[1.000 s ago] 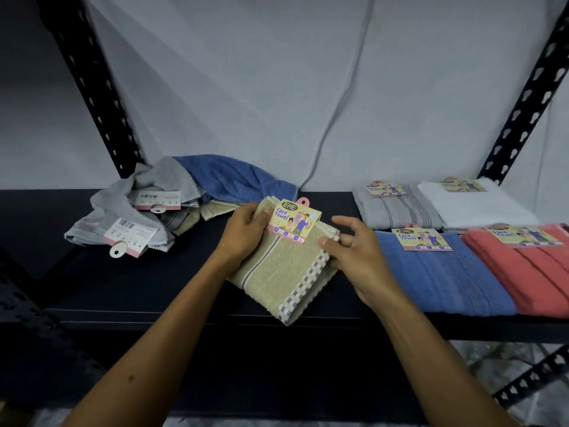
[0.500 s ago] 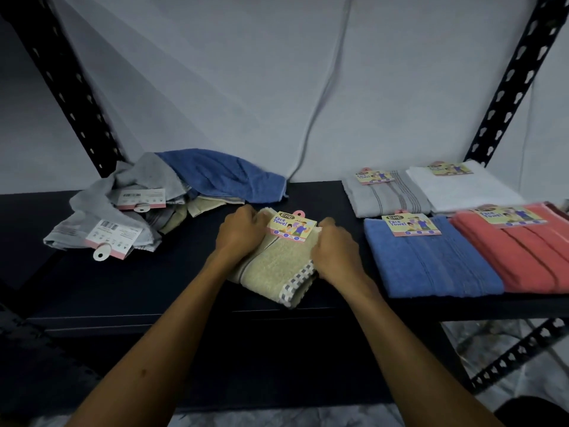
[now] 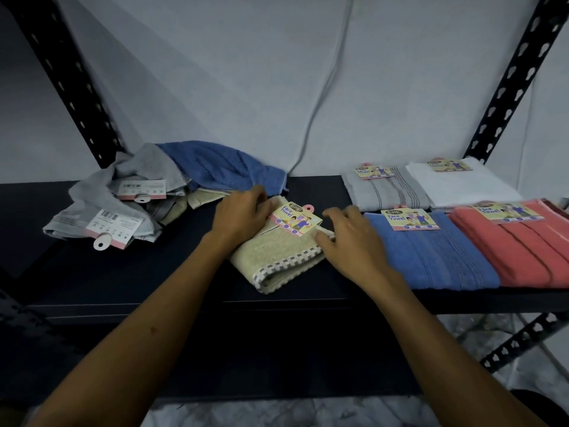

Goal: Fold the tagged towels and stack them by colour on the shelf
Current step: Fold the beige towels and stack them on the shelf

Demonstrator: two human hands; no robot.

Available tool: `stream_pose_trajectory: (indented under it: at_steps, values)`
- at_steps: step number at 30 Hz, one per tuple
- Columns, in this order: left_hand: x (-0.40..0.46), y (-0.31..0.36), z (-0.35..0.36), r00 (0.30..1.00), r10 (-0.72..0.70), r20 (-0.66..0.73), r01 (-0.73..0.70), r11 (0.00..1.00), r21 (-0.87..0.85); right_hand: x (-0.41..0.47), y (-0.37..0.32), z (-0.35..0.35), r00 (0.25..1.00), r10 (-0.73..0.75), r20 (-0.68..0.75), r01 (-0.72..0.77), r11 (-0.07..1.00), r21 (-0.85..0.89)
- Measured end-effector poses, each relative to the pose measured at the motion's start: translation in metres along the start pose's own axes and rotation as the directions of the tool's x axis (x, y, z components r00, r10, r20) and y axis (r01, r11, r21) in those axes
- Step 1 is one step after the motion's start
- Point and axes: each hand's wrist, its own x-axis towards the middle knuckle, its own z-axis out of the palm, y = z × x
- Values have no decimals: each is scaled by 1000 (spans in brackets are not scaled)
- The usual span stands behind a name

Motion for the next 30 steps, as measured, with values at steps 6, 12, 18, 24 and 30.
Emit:
stream_pose_trajectory:
  at_steps: [6, 12, 18, 24, 30]
  values:
    - [-50, 24, -30, 981, 78, -178, -114, 973, -199, 3, 14, -19, 814, -521, 255, 496, 853, 160]
    - [-128, 38, -26, 990, 98, -98, -101, 995, -24, 18, 0, -21, 771, -597, 223, 585, 802, 123]
    - [-140, 28, -27, 980, -58, -190, 62, 998, 18, 25, -9, -21, 705, -692, 153, 697, 717, 29]
    - [-140, 39, -28, 970, -149, -192, 145, 989, -34, 32, -22, -19, 561, -828, -11, 828, 560, 13]
    - [-152, 28, -33, 964, -194, -183, 170, 976, -139, 24, 2, -7, 401, -893, 202, 915, 402, -37]
